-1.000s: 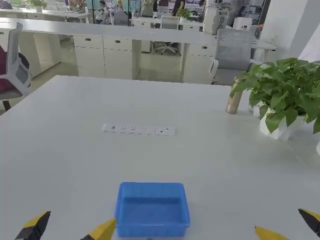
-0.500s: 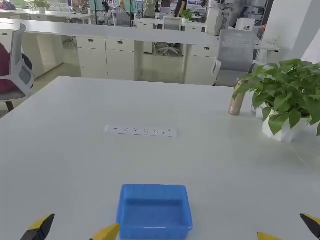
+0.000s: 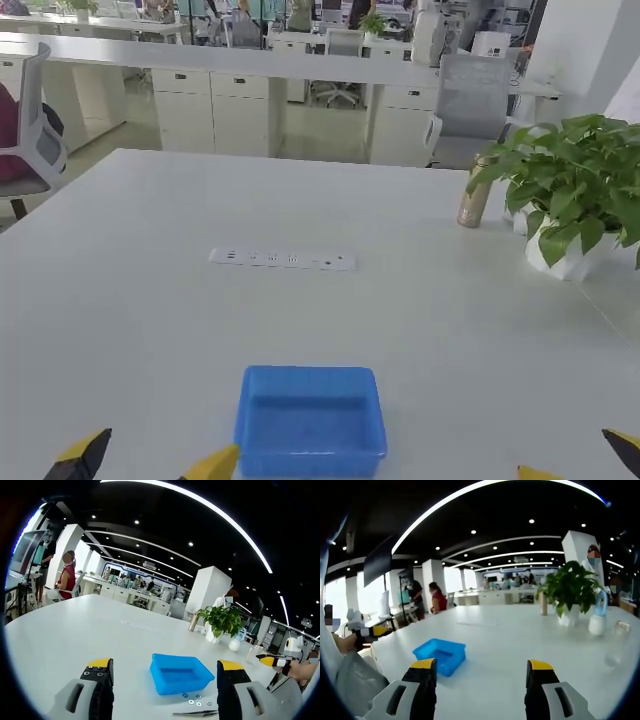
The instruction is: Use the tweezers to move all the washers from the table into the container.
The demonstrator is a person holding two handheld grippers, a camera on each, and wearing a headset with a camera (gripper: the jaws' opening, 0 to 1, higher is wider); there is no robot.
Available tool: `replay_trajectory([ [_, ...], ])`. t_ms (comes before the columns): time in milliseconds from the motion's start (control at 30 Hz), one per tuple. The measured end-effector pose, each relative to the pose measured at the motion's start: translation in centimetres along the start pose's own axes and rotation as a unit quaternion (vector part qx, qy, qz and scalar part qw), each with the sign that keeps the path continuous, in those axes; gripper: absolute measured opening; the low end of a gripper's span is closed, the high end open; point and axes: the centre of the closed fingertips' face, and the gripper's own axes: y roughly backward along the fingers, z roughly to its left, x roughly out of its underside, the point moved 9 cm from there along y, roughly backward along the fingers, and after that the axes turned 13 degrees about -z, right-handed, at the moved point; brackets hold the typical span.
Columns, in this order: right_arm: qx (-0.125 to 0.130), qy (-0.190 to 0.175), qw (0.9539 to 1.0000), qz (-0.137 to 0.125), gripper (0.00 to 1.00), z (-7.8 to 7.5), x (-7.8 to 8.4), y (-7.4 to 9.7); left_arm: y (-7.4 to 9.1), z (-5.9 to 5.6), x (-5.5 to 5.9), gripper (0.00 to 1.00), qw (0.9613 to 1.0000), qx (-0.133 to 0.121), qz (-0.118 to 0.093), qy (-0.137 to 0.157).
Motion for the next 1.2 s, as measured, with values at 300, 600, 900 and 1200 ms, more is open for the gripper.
replay_trajectory([
  [300, -0.01, 0.018, 0.9995, 0.025, 0.74, 0.5, 0.0, -0.3, -0.1, -0.8, -0.1, 0.79, 0.997, 0.055, 0.011, 0.053],
  [600, -0.056, 0.108, 0.9884, 0.091, 0.66, 2.8, -0.7, -1.6, -0.3, -1.7, -0.7, 0.48, 0.9891, 0.115, 0.057, 0.071],
  [900, -0.154, 0.074, 0.9811, 0.091, 0.15, 5.7, -0.6, -3.6, -1.0, -3.2, -0.6, 0.12, 0.9691, 0.205, 0.131, 0.041],
  [1200, -0.207, 0.041, 0.9695, 0.125, 0.03, 8.2, 0.7, -5.2, -1.9, -3.4, 0.4, 0.04, 0.9444, 0.262, 0.199, 0.003],
])
